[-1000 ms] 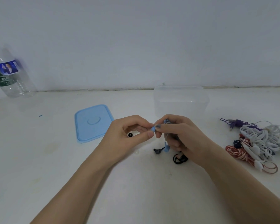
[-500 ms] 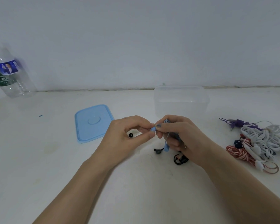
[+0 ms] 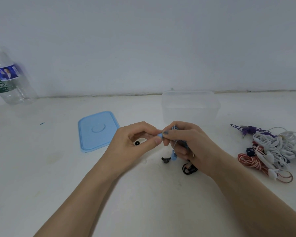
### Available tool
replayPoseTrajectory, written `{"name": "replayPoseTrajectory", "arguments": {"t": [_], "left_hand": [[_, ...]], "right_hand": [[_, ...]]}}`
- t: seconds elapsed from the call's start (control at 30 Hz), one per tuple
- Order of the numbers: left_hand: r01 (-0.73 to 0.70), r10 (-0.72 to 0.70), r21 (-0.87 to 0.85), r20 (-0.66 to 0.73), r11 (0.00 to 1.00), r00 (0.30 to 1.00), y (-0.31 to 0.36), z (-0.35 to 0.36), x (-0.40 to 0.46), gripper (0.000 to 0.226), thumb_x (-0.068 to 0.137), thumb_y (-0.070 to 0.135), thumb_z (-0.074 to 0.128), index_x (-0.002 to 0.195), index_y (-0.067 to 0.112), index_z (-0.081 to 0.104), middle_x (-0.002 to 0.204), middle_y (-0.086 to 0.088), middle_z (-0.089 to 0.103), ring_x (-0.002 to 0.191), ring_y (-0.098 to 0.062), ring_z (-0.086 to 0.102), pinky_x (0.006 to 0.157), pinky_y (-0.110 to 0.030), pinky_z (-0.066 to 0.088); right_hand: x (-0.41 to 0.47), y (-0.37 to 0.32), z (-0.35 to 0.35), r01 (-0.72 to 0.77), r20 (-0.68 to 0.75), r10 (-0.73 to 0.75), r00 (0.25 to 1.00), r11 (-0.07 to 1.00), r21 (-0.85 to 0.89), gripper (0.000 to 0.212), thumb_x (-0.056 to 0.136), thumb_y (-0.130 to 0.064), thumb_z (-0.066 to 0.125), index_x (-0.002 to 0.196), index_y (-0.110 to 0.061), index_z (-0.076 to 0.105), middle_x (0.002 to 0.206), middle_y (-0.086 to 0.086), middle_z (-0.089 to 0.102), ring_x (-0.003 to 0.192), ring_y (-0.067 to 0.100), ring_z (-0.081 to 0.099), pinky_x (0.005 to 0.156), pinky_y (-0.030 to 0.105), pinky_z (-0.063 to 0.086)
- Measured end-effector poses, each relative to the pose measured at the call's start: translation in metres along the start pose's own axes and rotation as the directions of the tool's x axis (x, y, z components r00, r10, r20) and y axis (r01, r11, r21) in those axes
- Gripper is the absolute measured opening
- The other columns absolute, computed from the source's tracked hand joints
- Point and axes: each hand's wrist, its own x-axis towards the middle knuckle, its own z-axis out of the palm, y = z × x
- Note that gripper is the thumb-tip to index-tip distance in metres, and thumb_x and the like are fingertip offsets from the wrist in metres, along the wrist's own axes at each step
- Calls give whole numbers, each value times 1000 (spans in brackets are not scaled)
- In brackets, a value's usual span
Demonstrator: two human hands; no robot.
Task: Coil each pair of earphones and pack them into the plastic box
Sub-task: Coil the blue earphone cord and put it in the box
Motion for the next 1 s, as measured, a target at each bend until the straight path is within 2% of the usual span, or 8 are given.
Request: {"name": "replayPoseTrajectory", "arguments": {"t": [0.13,0.3,0.47,0.53,0.63,0.8,0.9,1.0], "left_hand": [[-6,6,38,-9,999,1000,-1,-1,-1,14,91,4,72,102,11,77,98,-1,77,95,-20,72,91,-29,55],[-32,38,107,-51,994,998,-4,0,-1,13,93,6,71,100,14,79,97,3,78,95,-21,74,93,-35,57],[-46,50,225,-16,973,999,-3,-1,-1,22,92,0,68,105,17,76,98,8,77,93,-16,72,90,-29,56],[-56,50,338,26,939,998,-5,-5,-1,27,87,2,67,104,23,71,94,11,73,89,-15,69,84,-24,53],[-65,-5,535,129,842,992,-10,-10,-3,25,79,20,70,96,38,65,95,17,66,90,-12,61,75,-21,46],[-137,-17,710,206,691,978,-19,-4,1,28,88,43,61,114,39,71,107,23,64,97,-7,51,88,-29,42],[-162,19,709,206,686,978,-20,-3,2,12,92,35,63,98,37,72,100,21,65,91,-9,50,83,-30,41],[-164,30,680,205,715,978,-19,-3,1,8,93,27,67,92,35,68,91,23,62,88,-7,50,77,-22,36]], "right_hand": [[2,2,0,17,-38,-16,999,999,31,10,92,-3,59,84,-3,66,69,4,66,41,10,32,39,20,26],[3,4,1,27,-56,-27,998,1000,2,8,92,-4,61,88,-2,67,76,7,69,41,11,32,41,20,26],[5,8,2,54,-130,-60,990,997,-46,9,91,-5,62,90,3,66,76,7,69,41,13,30,41,22,25],[6,11,3,73,-189,-85,978,995,-71,9,88,-5,64,90,3,67,73,7,69,40,13,29,40,21,24],[7,13,5,96,-253,-120,960,990,-106,7,90,-4,63,93,-3,70,68,3,67,36,8,34,37,19,29],[10,17,5,104,-268,-153,951,977,-189,7,90,-7,65,93,-8,71,70,4,68,38,2,46,40,10,33],[11,17,6,100,-281,-154,947,975,-197,6,88,-7,65,90,-7,71,72,6,69,39,1,49,40,10,32],[9,16,6,93,-282,-142,949,979,-179,5,88,-6,65,90,-6,70,73,8,69,39,1,48,39,12,33]]}}
